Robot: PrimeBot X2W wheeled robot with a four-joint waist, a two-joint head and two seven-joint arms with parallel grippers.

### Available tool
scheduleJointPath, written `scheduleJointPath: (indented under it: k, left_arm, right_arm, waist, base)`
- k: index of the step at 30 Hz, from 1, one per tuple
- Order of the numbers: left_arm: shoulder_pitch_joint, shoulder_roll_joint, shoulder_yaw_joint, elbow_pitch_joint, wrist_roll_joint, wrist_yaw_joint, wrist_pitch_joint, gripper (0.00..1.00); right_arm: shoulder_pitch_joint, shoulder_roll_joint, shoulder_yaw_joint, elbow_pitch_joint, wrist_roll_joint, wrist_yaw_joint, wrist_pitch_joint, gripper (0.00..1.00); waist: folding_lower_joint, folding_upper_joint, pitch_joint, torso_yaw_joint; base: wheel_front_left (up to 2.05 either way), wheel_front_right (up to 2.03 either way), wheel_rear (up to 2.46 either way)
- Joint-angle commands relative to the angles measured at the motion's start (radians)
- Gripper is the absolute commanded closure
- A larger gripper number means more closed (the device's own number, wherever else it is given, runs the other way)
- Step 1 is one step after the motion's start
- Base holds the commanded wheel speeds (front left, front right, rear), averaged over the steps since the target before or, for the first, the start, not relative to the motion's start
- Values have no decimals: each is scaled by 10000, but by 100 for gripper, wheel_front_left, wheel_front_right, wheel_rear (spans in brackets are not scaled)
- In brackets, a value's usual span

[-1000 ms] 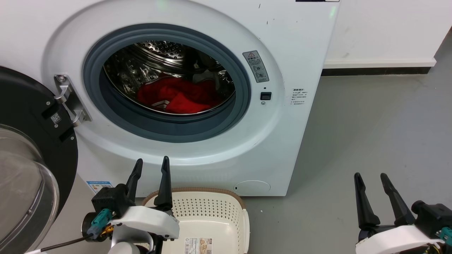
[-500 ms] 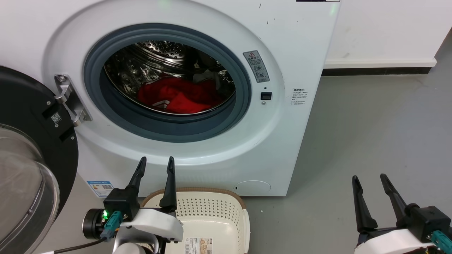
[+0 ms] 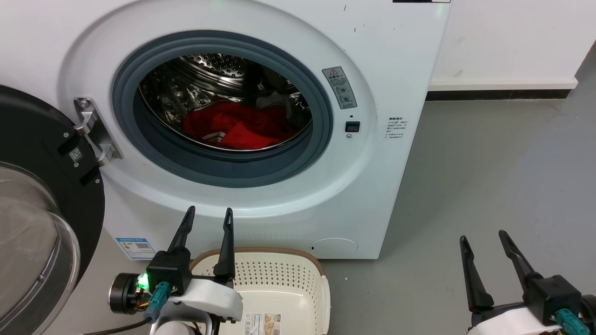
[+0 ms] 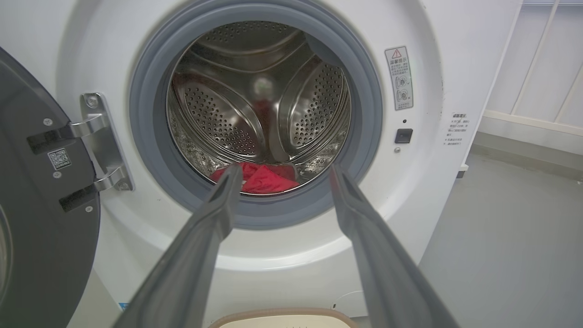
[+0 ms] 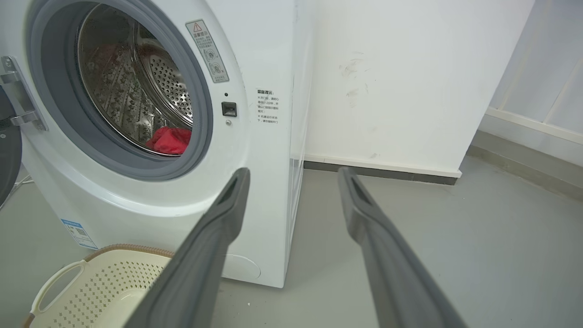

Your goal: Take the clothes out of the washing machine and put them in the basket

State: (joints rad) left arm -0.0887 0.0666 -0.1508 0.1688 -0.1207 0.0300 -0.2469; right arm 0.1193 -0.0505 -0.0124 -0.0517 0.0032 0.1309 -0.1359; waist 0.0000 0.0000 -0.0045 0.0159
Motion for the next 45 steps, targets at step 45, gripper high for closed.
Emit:
scheduleJointPath:
  k: [45]
  left_arm:
    - [-1587,-28,737,1238,202,243,-187,0]
  right_arm:
    - [-783,9,335,-539,-427,-5,62,0]
  waist:
    - [0,0,2107,-542]
  base:
    - [0,0,0]
